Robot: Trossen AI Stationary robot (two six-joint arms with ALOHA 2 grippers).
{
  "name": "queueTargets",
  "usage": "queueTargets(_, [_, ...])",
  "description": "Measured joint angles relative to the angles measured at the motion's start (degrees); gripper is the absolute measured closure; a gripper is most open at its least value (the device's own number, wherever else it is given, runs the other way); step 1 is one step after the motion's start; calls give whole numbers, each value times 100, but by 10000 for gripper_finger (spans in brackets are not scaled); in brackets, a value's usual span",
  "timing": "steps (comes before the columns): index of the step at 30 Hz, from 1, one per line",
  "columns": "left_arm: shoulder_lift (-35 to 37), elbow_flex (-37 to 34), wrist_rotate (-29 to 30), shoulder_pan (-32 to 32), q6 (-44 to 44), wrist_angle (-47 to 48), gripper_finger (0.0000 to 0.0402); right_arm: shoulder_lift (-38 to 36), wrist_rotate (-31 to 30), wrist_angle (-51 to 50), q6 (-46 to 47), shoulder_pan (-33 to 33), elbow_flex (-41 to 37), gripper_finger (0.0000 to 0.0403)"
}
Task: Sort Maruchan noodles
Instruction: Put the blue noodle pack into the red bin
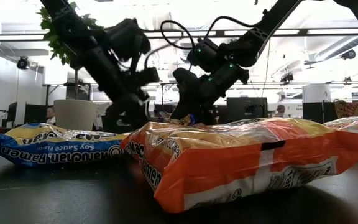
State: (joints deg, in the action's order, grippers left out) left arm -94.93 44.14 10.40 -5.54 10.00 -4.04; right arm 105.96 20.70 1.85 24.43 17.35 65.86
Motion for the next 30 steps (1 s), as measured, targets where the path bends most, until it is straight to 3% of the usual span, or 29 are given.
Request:
queueTargets(13, [1673, 11, 5, 451, -27, 198, 363, -366, -23, -370, -254, -280, -6, 340])
queueTargets(22, [2841, 4, -47, 913, 255, 799, 363, -756, -228, -858, -470, -581, -6, 393])
queueTargets(30, [3166, -253, -47, 1005, -129, 1070, 363, -1269, -608, -1071, -641, -764, -7, 394])
